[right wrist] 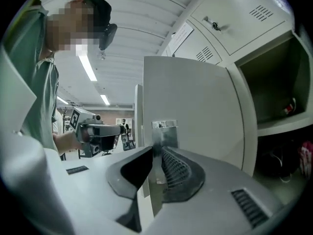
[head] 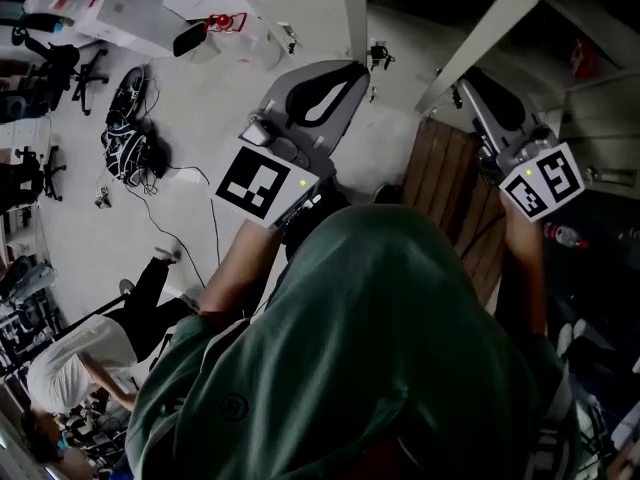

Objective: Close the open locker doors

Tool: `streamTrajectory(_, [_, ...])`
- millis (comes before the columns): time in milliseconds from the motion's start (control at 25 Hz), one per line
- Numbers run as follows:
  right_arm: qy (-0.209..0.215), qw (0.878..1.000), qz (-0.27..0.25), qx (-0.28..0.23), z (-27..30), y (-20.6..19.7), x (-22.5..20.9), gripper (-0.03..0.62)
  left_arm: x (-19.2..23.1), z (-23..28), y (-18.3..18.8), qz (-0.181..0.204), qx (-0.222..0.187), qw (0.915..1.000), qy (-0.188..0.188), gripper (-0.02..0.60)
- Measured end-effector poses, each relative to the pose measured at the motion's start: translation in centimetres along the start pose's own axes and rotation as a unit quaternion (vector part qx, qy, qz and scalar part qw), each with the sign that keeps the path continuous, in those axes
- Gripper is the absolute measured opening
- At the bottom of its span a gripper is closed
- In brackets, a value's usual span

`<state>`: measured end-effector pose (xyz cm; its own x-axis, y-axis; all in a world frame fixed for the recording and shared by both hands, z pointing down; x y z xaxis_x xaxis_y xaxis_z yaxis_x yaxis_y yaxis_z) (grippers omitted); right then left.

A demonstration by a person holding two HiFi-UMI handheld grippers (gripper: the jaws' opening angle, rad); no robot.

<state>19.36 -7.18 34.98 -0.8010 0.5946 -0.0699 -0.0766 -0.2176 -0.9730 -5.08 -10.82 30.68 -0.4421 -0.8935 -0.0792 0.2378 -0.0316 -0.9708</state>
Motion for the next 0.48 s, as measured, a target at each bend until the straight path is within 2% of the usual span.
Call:
streamTrajectory(160, [-0.001, 1.000, 0.017, 0.000, -2.4, -1.1, 0.2, 0.039, -2.1, 2.1, 0.5, 0.012, -0.005, 0.9990, -0.042, 0.021])
streamTrajectory(280, [-0.006, 1.000, 0.028, 0.008, -3.8, -2.0, 0.4, 0.040, -3.9, 4.5, 1.1, 0.026, 0.007, 0.9965, -0.079, 0.021])
streamTrajectory(480, [-0.036, 0.998, 0.044, 0.003, -6.2, -3.1, 0.1, 0.040, -5.8, 10.0, 1.0, 0.048, 0.012, 0.9905, -0.128, 0.021])
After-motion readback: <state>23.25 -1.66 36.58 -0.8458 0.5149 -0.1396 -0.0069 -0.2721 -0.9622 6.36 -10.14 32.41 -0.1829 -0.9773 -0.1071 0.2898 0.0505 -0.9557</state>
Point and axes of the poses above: the fingertips, and each gripper's own axes: z forward along the fingers, x to its left, y out of its top, the point moved 8 cm from there along -z, backward along the fingers, and after that the axes turned 11 degrees about x, right-handed, at the moved point
